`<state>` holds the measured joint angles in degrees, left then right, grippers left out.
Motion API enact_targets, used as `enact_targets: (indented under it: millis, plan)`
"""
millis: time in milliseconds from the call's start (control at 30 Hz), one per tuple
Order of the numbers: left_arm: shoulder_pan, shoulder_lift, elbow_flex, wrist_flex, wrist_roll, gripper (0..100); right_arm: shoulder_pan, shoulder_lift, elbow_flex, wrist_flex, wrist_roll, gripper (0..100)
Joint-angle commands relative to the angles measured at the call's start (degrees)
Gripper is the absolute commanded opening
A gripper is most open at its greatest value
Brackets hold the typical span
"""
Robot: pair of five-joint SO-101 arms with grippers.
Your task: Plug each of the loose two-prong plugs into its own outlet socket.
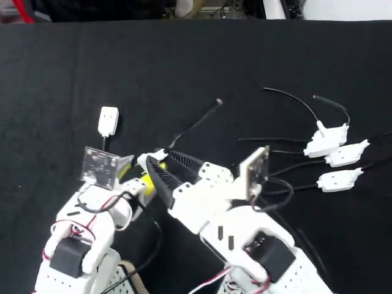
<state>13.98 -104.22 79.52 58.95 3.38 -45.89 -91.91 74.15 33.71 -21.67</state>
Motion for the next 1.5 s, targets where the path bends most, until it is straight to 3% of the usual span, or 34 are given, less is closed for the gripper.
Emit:
enact_targets:
  millis: [0,333,600,1033,1167,1467]
  plan:
    - [-1.80,-0.35,-3.21,-0.88,1.05,24,-0.53,3.74,-0.40,-1.14,-0.35,1.2]
    - [-2.15,-0.35,-3.47,-1.23,0.79,24,-0.88,9.36,-1.71,-0.79,0.00,1.2]
    - [-7.25,-0.35,-3.38,-3.34,1.05,24,-0.97,15.60,-3.56,-0.70,0.09,1.2]
    - [-7.25,-0.35,-3.03,-3.25,0.62,24,-1.05,23.08,-8.92,2.55,1.93,1.3]
    - [-6.64,-0.35,-2.86,-3.08,0.62,24,-3.78,24.48,-13.67,8.53,2.02,1.4]
    - [-3.47,-0.26,0.22,-5.54,0.62,24,-8.09,35.56,-18.07,9.14,3.25,1.4]
